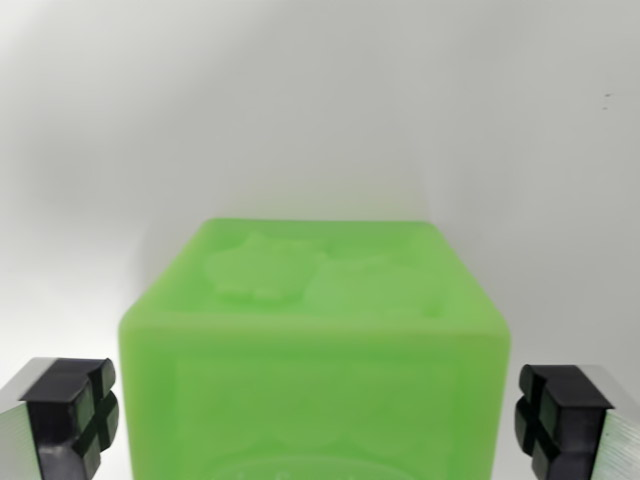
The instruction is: Stack cube
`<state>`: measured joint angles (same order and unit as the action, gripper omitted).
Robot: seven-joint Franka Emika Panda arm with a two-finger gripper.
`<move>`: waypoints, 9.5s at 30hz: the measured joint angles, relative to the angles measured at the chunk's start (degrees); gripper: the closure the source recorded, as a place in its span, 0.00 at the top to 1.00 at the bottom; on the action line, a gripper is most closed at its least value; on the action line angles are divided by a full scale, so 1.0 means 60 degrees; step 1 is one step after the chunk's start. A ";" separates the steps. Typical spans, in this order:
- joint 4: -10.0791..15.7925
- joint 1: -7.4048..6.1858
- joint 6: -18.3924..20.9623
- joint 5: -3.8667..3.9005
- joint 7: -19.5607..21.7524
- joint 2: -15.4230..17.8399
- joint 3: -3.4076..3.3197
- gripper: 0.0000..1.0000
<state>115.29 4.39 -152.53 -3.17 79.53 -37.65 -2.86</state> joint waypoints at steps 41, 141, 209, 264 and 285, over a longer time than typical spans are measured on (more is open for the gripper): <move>-0.0067 0.0015 -0.0110 0.0000 0.0000 -0.0153 0.0021 0.00; 0.1866 0.0983 0.1353 0.0169 -0.4814 0.3241 -0.0112 0.00; 0.3346 0.2505 0.1202 0.0243 -1.1932 0.4601 -0.0359 0.00; 0.3297 0.2530 -0.0636 -0.0063 -1.2209 0.2666 -0.0263 1.00; 0.3296 0.2527 -0.0635 -0.0064 -1.2210 0.2666 -0.0263 1.00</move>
<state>135.07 19.55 -156.34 -3.56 6.27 -21.66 -4.44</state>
